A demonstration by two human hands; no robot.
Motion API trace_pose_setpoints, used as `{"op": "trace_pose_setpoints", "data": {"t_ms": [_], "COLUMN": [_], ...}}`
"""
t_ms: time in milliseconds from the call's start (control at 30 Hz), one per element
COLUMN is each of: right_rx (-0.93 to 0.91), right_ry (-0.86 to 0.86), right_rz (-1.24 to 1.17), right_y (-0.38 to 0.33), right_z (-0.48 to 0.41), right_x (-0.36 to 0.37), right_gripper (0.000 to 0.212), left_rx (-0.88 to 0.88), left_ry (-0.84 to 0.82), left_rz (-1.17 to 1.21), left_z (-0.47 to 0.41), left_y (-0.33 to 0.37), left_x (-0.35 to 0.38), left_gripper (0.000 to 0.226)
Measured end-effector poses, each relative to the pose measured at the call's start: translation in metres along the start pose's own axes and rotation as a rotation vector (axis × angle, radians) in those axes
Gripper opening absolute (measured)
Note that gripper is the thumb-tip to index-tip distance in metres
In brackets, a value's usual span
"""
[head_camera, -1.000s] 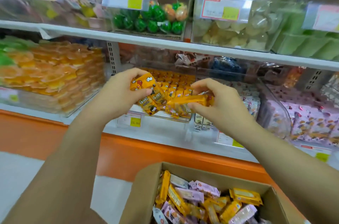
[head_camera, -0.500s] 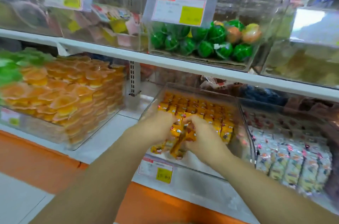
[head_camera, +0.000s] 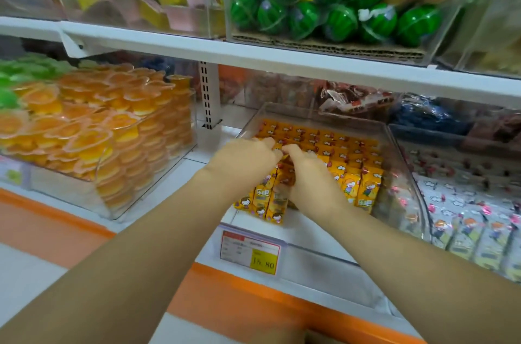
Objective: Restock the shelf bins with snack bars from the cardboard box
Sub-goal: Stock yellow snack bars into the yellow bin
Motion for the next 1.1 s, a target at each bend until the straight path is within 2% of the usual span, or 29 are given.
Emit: {"op": "trace_pose_setpoints", "data": {"t_ms": [67, 133, 300, 367, 433, 633, 733, 800, 867, 1000, 1100], "right_rx": [-0.012, -0.048, -0.071, -0.080, -0.096, -0.207, -0.254, -0.362, -0.524, -0.997, -1.066], "right_ry": [0.000, -0.001, -0.084, -0.064, -0.029, -0.072, -0.070, 0.001, 0.059, -0.116, -0.153], "right_rz": [0.131, 0.178, 0.241, 0.309, 0.385, 0.554, 0.576, 0.602, 0.627, 0.665, 0.730], "right_y": [-0.001, -0.002, -0.005, -0.007, -0.009, -0.012, -0.009, -0.006, -0.004, -0.009, -0.004], "right_z": [0.001, 0.002, 0.004, 0.003, 0.000, -0.013, -0.012, -0.006, -0.001, 0.012, 0.011], "right_x": [0.000, 0.002, 0.009, 0.008, 0.008, 0.013, 0.012, 0.008, 0.010, 0.035, 0.037], "right_gripper": [0.060, 0.059, 0.078, 0.079, 0.076, 0.046, 0.053, 0.061, 0.059, 0.030, 0.037], "left_rx": [-0.011, -0.088, -0.312, -0.350, -0.385, -0.395, -0.393, -0.397, -0.405, -0.401, -0.403], "left_ry": [0.015, 0.024, 0.169, 0.243, 0.303, 0.331, 0.345, 0.350, 0.353, 0.363, 0.367], "left_rz": [-0.062, -0.019, 0.598, 0.831, 0.965, 1.096, 1.106, 1.120, 1.134, 1.149, 1.153], "left_z": [0.005, 0.015, 0.045, 0.051, 0.055, 0.061, 0.062, 0.063, 0.063, 0.064, 0.064], "left_y": [-0.009, -0.021, -0.038, -0.035, -0.030, -0.028, -0.028, -0.028, -0.028, -0.027, -0.027], "left_x": [-0.004, -0.008, -0.002, 0.006, 0.012, 0.019, 0.020, 0.020, 0.020, 0.020, 0.020], "left_gripper": [0.054, 0.053, 0.037, 0.030, 0.028, 0.028, 0.028, 0.028, 0.027, 0.028, 0.027]}}
Point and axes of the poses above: each hand's wrist, its own z-axis away from the middle knuckle, its own x-axis out of the palm, y = z × x, the point moved 3 cm from there along -z, towards the middle knuckle, and after that the axes turned 4 degrees about -x, right-handed, at the moved point
